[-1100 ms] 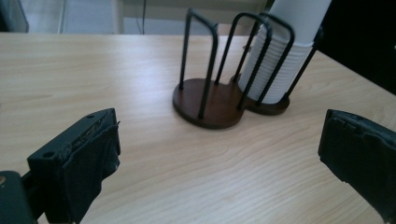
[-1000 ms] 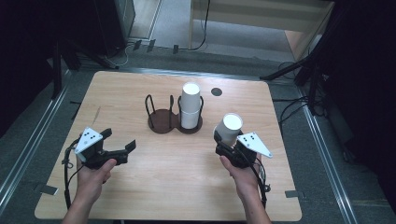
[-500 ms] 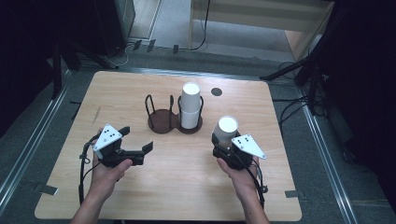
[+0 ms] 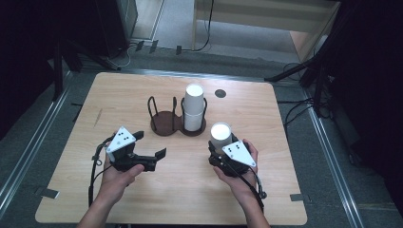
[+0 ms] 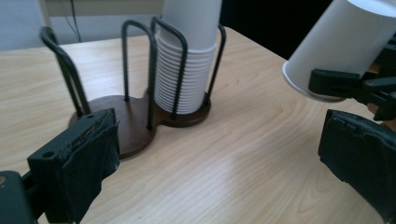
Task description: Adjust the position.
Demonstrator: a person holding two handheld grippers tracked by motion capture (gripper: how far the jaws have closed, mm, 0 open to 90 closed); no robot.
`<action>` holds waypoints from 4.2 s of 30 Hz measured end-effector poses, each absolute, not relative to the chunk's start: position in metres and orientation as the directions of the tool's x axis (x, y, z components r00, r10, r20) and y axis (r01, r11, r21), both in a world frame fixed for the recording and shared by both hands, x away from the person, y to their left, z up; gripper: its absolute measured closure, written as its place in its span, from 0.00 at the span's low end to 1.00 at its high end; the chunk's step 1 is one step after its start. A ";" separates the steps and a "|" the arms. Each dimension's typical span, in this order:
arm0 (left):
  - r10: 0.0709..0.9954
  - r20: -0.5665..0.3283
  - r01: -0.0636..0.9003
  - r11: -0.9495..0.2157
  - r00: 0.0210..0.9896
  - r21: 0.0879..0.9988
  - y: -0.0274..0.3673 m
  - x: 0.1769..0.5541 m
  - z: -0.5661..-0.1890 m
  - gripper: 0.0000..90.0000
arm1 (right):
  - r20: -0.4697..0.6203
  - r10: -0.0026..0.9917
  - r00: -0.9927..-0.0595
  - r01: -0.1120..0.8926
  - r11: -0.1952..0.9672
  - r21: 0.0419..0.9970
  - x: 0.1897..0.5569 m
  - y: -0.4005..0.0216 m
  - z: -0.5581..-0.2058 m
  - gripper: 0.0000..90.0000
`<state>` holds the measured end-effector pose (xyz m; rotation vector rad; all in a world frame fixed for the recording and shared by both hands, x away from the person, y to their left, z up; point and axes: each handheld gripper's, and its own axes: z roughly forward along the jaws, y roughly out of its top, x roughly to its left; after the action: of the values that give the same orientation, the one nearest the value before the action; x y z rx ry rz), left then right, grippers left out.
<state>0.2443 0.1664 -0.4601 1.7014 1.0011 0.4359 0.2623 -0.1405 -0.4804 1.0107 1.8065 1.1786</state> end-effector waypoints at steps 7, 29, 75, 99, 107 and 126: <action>0.774 -0.185 0.399 -0.095 0.606 0.912 0.157 0.243 -0.458 0.00 | -0.191 0.886 -0.424 0.201 0.297 0.933 0.260 -0.133 -0.482 0.31; 0.738 -0.208 0.419 -0.110 0.642 0.901 0.144 0.242 -0.457 0.00 | -0.409 0.815 -0.411 0.098 0.485 0.869 0.252 -0.113 -0.487 0.31; 0.617 -0.260 0.456 -0.182 0.743 0.871 0.119 0.243 -0.455 0.16 | -0.787 0.526 -0.323 -0.141 0.795 0.590 0.224 -0.072 -0.518 0.30; 0.615 -0.240 0.458 -0.225 0.751 0.860 0.113 0.242 -0.458 0.22 | -0.811 0.487 -0.325 -0.196 0.804 0.561 0.214 -0.062 -0.521 0.30; 0.617 -0.250 0.469 -0.219 0.746 0.856 0.114 0.243 -0.458 0.24 | -0.817 0.475 -0.325 -0.213 0.805 0.553 0.213 -0.062 -0.520 0.30; 0.619 -0.252 0.471 -0.218 0.744 0.855 0.114 0.243 -0.459 0.33 | -0.841 0.444 -0.309 -0.252 0.815 0.522 0.210 -0.061 -0.519 0.29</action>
<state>0.2425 0.1141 -0.4587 1.8648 0.8413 0.1711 0.2103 -0.0605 -0.5192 0.1489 1.7554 0.6946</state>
